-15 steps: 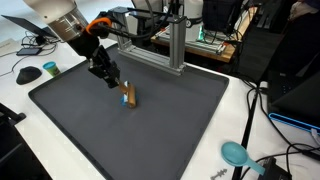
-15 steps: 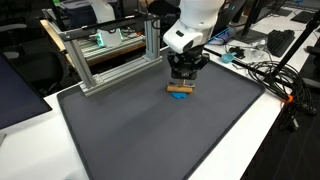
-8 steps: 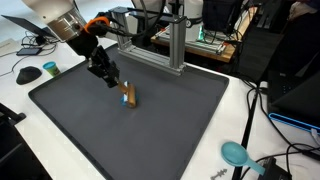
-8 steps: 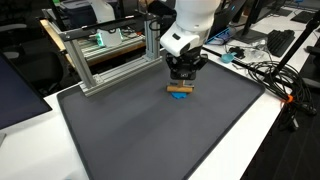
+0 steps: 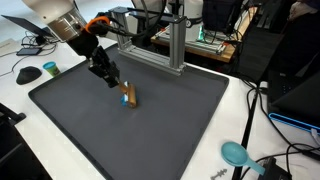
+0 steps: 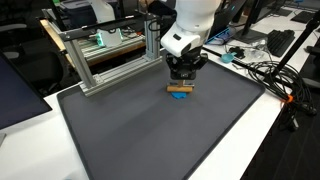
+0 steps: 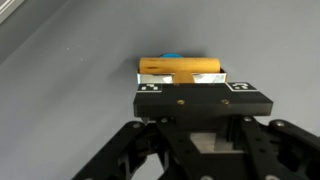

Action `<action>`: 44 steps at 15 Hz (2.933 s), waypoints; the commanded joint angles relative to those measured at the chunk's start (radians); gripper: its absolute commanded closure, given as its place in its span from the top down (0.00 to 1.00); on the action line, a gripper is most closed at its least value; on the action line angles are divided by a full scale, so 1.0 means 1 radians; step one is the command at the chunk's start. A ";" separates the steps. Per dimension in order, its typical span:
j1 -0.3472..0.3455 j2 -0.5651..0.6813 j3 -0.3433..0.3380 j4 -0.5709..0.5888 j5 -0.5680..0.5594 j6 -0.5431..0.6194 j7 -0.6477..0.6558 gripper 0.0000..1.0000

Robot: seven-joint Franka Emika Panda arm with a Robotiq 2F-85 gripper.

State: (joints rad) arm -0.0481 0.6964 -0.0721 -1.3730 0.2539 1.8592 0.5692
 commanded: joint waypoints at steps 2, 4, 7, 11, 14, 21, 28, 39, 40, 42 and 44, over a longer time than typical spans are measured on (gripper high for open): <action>0.007 0.064 0.014 -0.012 0.015 0.031 -0.038 0.22; 0.009 0.065 0.014 -0.009 0.013 0.020 -0.043 0.22; 0.013 0.065 0.014 -0.008 0.010 0.014 -0.049 0.22; 0.020 0.067 0.012 -0.005 0.003 0.007 -0.053 0.22; 0.021 0.067 0.013 -0.001 0.001 0.000 -0.059 0.22; 0.025 0.072 0.014 0.008 -0.002 -0.016 -0.073 0.22; 0.027 0.078 0.008 0.017 -0.004 -0.013 -0.059 0.22; 0.052 0.051 -0.032 -0.032 -0.035 0.156 0.053 0.22; 0.055 0.050 -0.034 -0.035 -0.039 0.167 0.057 0.22; 0.057 0.050 -0.036 -0.042 -0.041 0.192 0.059 0.22; 0.054 0.049 -0.034 -0.046 -0.038 0.204 0.054 0.22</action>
State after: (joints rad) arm -0.0153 0.6900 -0.0890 -1.3866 0.2426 1.8811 0.6125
